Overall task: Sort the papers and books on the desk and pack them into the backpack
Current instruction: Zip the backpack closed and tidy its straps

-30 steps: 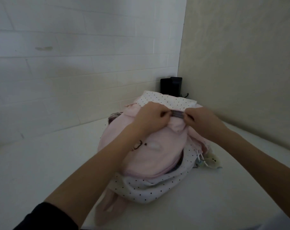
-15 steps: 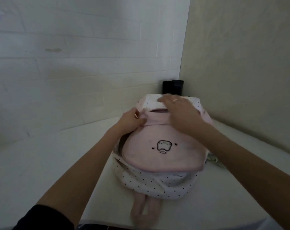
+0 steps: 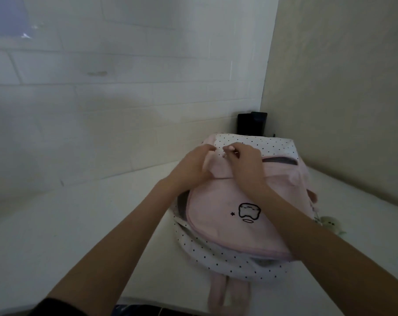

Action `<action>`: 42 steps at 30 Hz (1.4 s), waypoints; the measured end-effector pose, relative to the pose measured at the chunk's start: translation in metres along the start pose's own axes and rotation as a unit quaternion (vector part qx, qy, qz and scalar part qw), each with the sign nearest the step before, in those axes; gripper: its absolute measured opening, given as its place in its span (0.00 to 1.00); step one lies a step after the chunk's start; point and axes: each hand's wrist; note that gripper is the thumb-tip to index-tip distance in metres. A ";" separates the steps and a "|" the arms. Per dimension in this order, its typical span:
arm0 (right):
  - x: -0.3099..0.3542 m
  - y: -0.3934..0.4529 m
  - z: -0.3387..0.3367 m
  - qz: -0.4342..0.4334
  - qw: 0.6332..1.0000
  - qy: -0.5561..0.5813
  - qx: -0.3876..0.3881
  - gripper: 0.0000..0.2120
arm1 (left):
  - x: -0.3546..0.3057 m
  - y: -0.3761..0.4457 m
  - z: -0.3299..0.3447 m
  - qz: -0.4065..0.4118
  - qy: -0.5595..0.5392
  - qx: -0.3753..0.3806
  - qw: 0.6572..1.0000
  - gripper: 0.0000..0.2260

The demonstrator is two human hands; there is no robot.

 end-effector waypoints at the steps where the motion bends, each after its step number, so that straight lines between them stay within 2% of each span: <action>1: -0.001 0.000 -0.002 -0.009 0.999 -0.044 0.001 0.13 | -0.004 0.005 0.009 0.025 0.019 0.012 0.999 0.23; 3: -0.004 0.000 -0.005 -0.030 0.988 -0.152 0.005 0.17 | -0.012 0.016 0.023 0.057 0.042 -0.002 0.997 0.18; 5: -0.007 0.001 -0.009 -0.050 0.968 -0.247 0.011 0.19 | -0.018 0.023 0.032 0.067 0.080 -0.047 0.993 0.12; 7: -0.011 0.002 -0.015 -0.061 0.958 -0.279 0.019 0.19 | -0.018 0.027 0.037 0.069 0.122 -0.094 0.986 0.07; 10: -0.011 0.002 -0.021 -0.053 0.961 -0.270 -0.005 0.19 | -0.025 0.032 0.037 0.035 0.149 -0.128 0.980 0.05; 12: -0.009 0.003 -0.026 -0.016 0.966 -0.257 -0.036 0.18 | -0.029 0.034 0.032 0.024 0.163 -0.122 0.979 0.05; 14: -0.013 0.012 -0.047 0.063 0.979 -0.174 -0.085 0.15 | -0.023 0.033 0.024 0.028 0.215 -0.094 0.972 0.07; 16: -0.028 0.026 -0.080 0.145 0.973 -0.118 -0.138 0.13 | -0.009 0.026 0.015 0.001 0.256 -0.072 0.964 0.04; 20: -0.086 0.008 -0.097 0.212 0.950 -0.218 -0.075 0.15 | -0.003 0.021 0.014 0.007 0.295 -0.070 0.953 0.03; 23: -0.111 -0.015 -0.076 0.267 0.953 -0.142 0.013 0.19 | -0.012 0.020 0.017 0.000 0.315 -0.068 0.947 0.05; 27: -0.108 -0.008 -0.085 0.254 0.954 -0.129 0.092 0.19 | -0.008 0.011 0.022 -0.050 0.255 -0.073 0.963 0.03; 29: -0.107 -0.010 -0.094 0.246 0.958 -0.092 0.112 0.17 | 0.002 0.007 0.023 -0.101 0.104 -0.087 0.986 0.04; 31: -0.105 -0.019 -0.105 0.243 0.964 -0.060 0.087 0.13 | 0.014 -0.003 0.018 -0.159 -0.098 -0.122 0.975 0.09; 32: -0.101 -0.025 -0.109 0.238 0.968 -0.046 0.065 0.13 | 0.022 -0.011 0.016 -0.168 -0.128 -0.137 0.968 0.12; 33: -0.094 -0.030 -0.111 0.235 0.970 -0.037 0.050 0.12 | 0.027 -0.019 0.014 -0.167 -0.107 -0.128 0.972 0.14; 34: -0.083 -0.035 -0.110 0.227 0.972 -0.045 0.043 0.11 | 0.033 -0.026 0.016 -0.160 -0.062 -0.091 0.981 0.16; 36: -0.059 -0.045 -0.101 0.181 0.972 -0.139 0.044 0.11 | 0.037 -0.036 0.025 -0.143 0.010 0.015 0.990 0.12; 38: -0.029 -0.058 -0.085 0.054 0.968 -0.244 -0.005 0.18 | 0.037 -0.040 0.031 -0.144 0.066 0.057 0.986 0.07; 39: -0.013 -0.065 -0.078 -0.022 0.971 -0.237 -0.005 0.21 | 0.038 -0.041 0.031 -0.149 0.094 0.054 0.983 0.09; 40: 0.006 -0.074 -0.072 -0.086 0.975 -0.199 0.046 0.22 | 0.040 -0.043 0.028 -0.165 0.120 0.052 0.978 0.11; 41: 0.019 -0.084 -0.064 -0.135 0.968 -0.159 0.138 0.23 | 0.041 -0.047 0.025 -0.184 0.143 0.048 0.971 0.14; 42: 0.029 -0.095 -0.055 -0.162 0.943 -0.155 0.248 0.25 | 0.043 -0.049 0.022 -0.205 0.166 0.048 0.963 0.17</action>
Point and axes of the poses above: each hand's wrist, its own y-axis towards the middle knuckle, its own z-axis out of the palm, x = y × z, and after that the axes turned 4 degrees about z, right-handed
